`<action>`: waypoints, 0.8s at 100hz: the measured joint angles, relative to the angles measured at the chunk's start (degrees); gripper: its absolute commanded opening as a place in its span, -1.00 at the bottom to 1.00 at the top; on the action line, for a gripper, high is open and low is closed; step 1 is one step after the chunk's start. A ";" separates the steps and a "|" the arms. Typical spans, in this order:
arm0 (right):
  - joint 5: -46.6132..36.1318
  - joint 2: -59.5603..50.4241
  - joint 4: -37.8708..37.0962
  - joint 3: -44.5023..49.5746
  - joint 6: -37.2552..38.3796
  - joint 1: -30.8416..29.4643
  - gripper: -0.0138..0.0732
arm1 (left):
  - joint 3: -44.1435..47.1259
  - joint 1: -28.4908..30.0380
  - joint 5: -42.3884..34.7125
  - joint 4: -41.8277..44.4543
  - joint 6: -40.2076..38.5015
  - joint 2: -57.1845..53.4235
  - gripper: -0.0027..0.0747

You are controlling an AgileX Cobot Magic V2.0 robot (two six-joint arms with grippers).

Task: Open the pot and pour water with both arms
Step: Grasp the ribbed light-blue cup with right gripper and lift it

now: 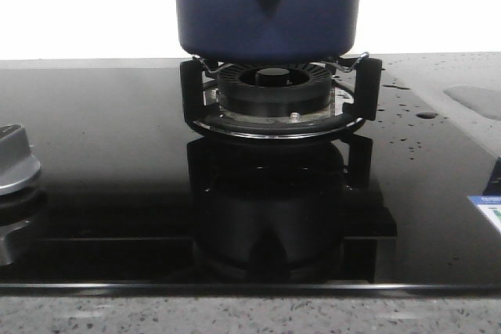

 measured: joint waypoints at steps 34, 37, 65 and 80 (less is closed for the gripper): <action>-5.73 0.22 -3.03 4.39 0.24 -10.86 0.62 | -1.54 0.00 1.30 0.00 -0.48 -9.48 -0.26; -5.83 0.53 -3.03 5.38 0.24 -11.51 0.62 | -1.54 0.00 1.38 0.00 -0.79 -9.93 -0.26; -14.63 9.04 1.90 11.35 0.24 -12.10 0.62 | -1.54 0.00 2.32 0.00 -2.59 -11.93 -0.26; -19.93 16.19 2.66 11.35 0.24 -11.65 0.62 | -1.54 0.00 3.20 0.00 -2.92 -11.95 -0.26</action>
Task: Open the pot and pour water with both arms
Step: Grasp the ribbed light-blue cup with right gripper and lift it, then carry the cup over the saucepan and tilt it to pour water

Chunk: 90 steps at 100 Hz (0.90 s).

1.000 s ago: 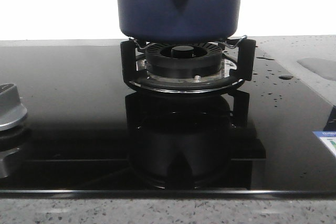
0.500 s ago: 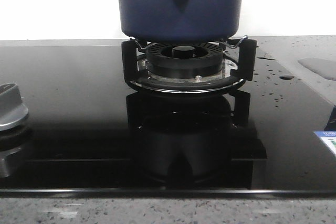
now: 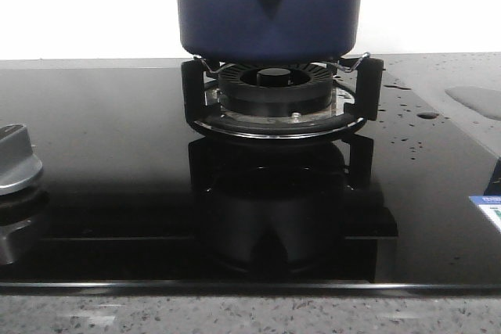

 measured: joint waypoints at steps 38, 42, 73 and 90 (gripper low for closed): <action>-12.78 11.80 1.54 0.00 0.00 8.26 0.62 | 0.00 0.00 0.14 0.00 -0.09 -0.09 -0.26; -14.66 12.91 2.58 0.00 0.00 8.53 0.62 | 0.00 0.00 0.14 0.00 -0.09 -0.09 -0.26; -20.94 21.26 5.83 0.00 0.34 8.76 0.62 | 0.00 0.00 0.14 0.00 -0.09 -0.09 -0.26; -25.19 24.55 5.83 0.00 0.59 9.24 0.62 | 0.00 0.00 0.14 0.00 -0.09 -0.09 -0.26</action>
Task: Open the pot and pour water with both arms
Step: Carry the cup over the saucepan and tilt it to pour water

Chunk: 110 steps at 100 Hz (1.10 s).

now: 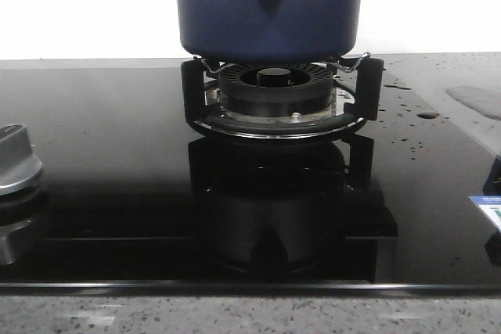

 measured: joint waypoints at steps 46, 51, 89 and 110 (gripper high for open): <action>-9.20 8.03 -8.91 -0.20 12.14 0.20 0.35 | 0.00 0.00 0.27 0.32 0.00 0.00 -0.26; -9.96 8.62 -9.20 -0.20 12.28 0.20 0.21 | 0.00 0.00 0.27 0.32 0.00 0.00 -0.26; -8.80 7.26 -10.53 -0.33 12.47 0.25 -0.13 | 0.00 1.83 0.77 0.45 -3.12 -0.11 -0.26; 1.21 -2.49 -20.45 -3.13 12.47 0.25 -0.13 | 0.00 9.17 1.45 1.91 -7.21 -2.71 -0.26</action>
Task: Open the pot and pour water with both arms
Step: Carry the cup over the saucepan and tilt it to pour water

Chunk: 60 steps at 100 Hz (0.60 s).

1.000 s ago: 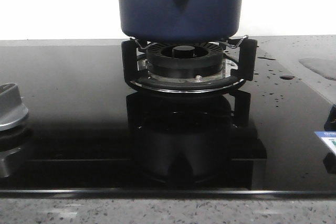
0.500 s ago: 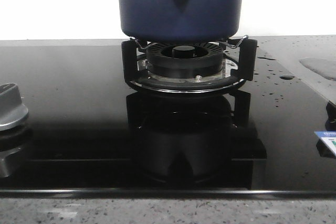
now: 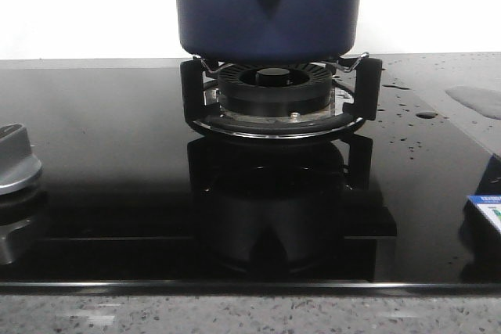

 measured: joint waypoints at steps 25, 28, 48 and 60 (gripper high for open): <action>14.40 -3.86 -7.23 -12.83 0.00 1.84 -0.13 | 0.12 3.85 1.79 1.79 -3.01 -6.35 -0.26; 15.60 -3.86 -8.26 -14.33 0.00 2.48 -0.13 | 0.12 3.85 2.11 2.42 -3.31 -7.03 -0.26; 21.31 -1.22 -13.12 -25.75 0.11 8.96 -0.13 | 0.12 3.85 3.35 4.59 -6.04 -11.13 -0.26; 25.24 2.46 -14.89 -32.97 0.11 12.78 -0.13 | 0.12 3.85 3.48 5.87 -6.92 -12.72 -0.26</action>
